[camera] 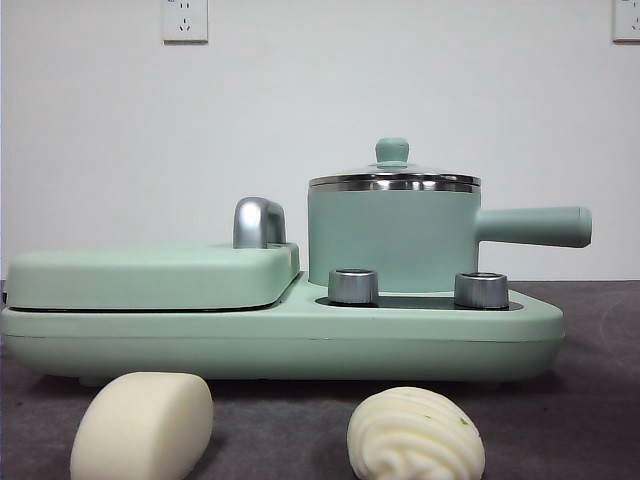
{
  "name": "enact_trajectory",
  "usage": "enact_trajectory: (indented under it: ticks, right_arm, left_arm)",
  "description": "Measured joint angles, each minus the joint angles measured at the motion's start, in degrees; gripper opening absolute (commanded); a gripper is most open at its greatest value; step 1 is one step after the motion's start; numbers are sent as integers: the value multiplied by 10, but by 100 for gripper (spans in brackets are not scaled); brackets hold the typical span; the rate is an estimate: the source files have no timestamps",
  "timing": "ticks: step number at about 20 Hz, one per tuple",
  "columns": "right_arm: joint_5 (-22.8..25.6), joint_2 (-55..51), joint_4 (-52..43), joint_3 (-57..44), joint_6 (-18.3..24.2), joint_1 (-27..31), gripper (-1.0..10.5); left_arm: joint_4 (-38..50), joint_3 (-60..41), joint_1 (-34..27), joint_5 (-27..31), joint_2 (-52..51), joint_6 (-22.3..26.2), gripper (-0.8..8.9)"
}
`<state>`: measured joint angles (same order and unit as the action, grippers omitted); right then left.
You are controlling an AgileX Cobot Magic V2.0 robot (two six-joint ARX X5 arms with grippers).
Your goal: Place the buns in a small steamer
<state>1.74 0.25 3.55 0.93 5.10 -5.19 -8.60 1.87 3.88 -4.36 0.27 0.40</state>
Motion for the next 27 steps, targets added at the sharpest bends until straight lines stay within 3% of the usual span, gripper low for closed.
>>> enact_trajectory:
  ticks: [5, 13, 18, 23, 27]
  right_arm:
    - [0, 0, 0, 0, 0, 0, 15]
    - [-1, 0, -3, 0, 0, 0, 15]
    - [-2, 0, -9, 0, -31, 0, 15]
    - [-2, 0, -12, 0, -128, 0, 16]
    - [-27, 0, -40, 0, -168, 0, 15]
  left_arm:
    - [1, 0, 0, 0, 0, 77, 7]
    - [2, 0, 0, 0, 0, 82, 7]
    - [3, 0, 0, 0, 0, 5, 7]
    - [29, 0, 0, 0, 0, -93, 7]
    - [92, 0, 0, 0, 0, -201, 7]
